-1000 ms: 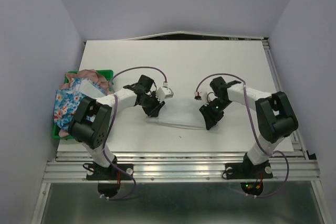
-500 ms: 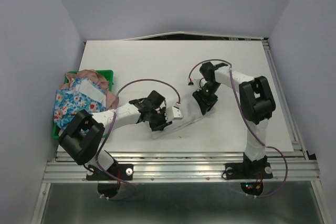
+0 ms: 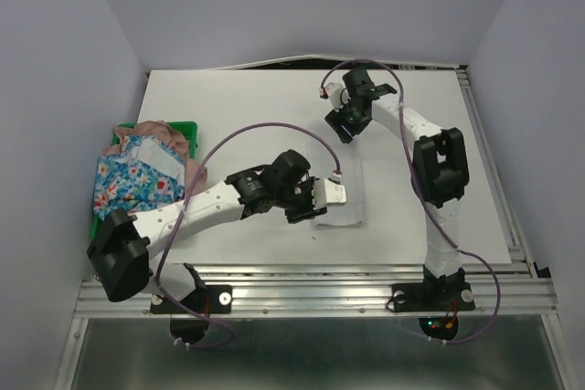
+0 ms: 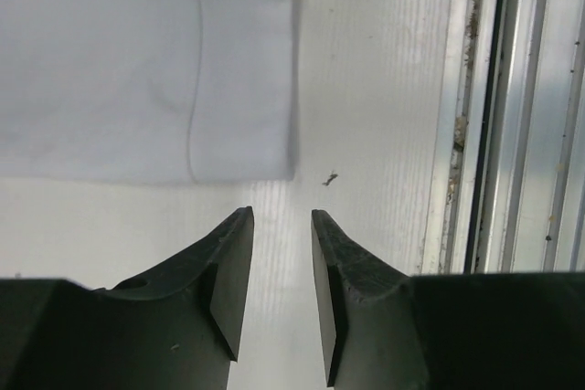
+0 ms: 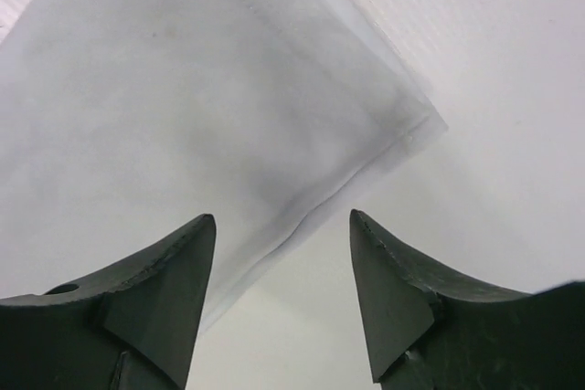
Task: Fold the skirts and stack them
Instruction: Fold the skirt
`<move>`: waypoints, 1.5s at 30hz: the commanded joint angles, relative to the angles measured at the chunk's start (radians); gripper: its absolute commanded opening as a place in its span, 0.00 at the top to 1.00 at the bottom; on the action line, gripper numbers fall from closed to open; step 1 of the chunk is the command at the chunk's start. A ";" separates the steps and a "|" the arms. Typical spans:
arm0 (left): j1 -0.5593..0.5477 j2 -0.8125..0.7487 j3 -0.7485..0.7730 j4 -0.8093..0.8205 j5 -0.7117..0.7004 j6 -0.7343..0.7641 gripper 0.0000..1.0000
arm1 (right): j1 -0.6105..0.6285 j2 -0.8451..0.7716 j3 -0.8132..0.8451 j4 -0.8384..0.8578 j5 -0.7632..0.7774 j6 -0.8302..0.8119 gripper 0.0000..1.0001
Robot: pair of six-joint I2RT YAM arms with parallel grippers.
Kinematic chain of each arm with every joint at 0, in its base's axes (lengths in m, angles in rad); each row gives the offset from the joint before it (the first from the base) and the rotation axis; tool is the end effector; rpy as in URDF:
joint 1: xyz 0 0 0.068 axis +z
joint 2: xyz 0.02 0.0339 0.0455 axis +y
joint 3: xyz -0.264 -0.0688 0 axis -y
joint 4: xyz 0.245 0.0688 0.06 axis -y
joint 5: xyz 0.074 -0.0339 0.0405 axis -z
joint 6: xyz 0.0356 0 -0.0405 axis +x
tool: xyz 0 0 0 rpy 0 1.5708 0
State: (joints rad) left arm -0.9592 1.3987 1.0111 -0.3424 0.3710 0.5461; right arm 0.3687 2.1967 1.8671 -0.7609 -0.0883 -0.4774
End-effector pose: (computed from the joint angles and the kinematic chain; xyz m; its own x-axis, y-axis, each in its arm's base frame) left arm 0.1641 -0.2564 0.2651 0.1496 0.6296 -0.7624 0.9835 -0.0153 0.1804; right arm 0.4433 0.1746 0.2079 -0.5524 -0.7041 -0.4463 -0.7327 0.6654 -0.1428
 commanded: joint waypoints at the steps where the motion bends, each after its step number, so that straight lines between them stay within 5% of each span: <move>1: 0.011 -0.096 -0.014 -0.058 -0.125 0.055 0.56 | -0.004 -0.155 -0.052 -0.007 -0.108 0.032 0.32; 13: -0.085 -0.057 -0.092 0.163 -0.342 0.167 0.42 | -0.004 -0.315 -0.420 -0.038 -0.539 0.194 0.35; 21: -0.260 0.156 -0.029 0.261 -0.495 0.140 0.42 | -0.004 -0.227 -0.559 0.023 -0.590 0.188 0.39; 34: -0.351 0.387 -0.023 0.381 -0.632 0.040 0.43 | -0.013 -0.138 -0.568 0.029 -0.607 0.154 0.39; 38: -0.351 0.437 -0.045 0.416 -0.679 0.054 0.50 | -0.013 -0.140 -0.571 0.028 -0.608 0.143 0.39; 45: -0.319 0.442 -0.062 0.419 -0.704 0.043 0.87 | -0.013 -0.144 -0.582 0.018 -0.617 0.122 0.40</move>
State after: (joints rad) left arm -1.3037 1.8294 0.9691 0.1055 -0.3176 0.6121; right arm 0.3481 2.0071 1.3155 -0.7589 -0.7727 -0.3046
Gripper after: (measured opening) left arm 0.185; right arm 0.601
